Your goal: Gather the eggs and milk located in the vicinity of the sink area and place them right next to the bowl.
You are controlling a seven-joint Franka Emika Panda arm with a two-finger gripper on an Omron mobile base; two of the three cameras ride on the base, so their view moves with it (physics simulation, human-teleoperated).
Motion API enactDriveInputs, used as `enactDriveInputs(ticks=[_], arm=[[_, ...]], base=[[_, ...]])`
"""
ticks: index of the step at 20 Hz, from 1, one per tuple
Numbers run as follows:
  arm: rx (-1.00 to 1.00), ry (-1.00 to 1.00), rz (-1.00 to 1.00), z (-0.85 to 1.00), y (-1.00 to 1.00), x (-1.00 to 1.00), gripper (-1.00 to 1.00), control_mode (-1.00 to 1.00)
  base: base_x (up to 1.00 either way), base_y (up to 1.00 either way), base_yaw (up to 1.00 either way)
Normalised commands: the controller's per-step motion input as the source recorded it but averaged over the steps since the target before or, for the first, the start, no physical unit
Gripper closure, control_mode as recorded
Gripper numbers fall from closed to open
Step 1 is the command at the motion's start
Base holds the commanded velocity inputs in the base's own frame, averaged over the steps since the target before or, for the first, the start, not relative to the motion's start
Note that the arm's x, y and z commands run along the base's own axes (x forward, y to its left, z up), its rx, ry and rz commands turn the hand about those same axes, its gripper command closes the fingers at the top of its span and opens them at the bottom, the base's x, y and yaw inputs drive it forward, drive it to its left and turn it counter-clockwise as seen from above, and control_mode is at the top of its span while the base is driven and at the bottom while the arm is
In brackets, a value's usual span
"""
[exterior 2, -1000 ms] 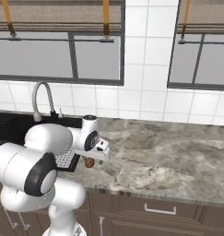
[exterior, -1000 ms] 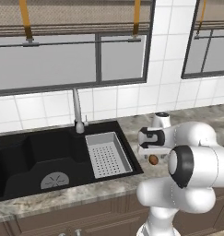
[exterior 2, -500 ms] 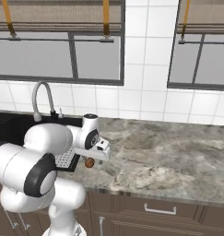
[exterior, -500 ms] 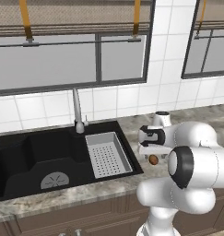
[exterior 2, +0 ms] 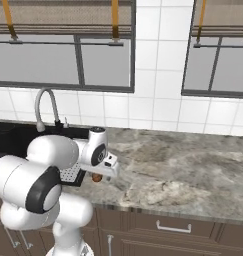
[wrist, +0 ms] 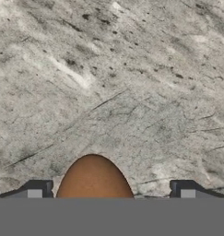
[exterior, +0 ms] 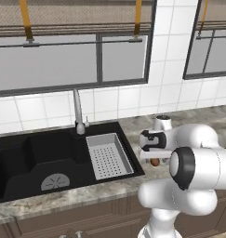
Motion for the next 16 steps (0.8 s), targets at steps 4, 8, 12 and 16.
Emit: enactDriveInputs(ticks=[4, 8, 12, 16], arm=[[0.00, 0.00, 0.00, -0.21, 0.07, 0.00, -1.00, -1.00], [0.00, 0.00, 0.00, 0.00, 0.00, 0.00, -1.00, -1.00], [0.00, 0.00, 0.00, 0.00, 0.00, 0.00, 1.00, -1.00], [0.00, 0.00, 0.00, 0.00, 0.00, 0.00, 1.00, -1.00]], base=[[0.00, 0.00, 0.00], [0.00, 0.00, 0.00], [0.00, 0.00, 0.00], [0.00, 0.00, 0.00]])
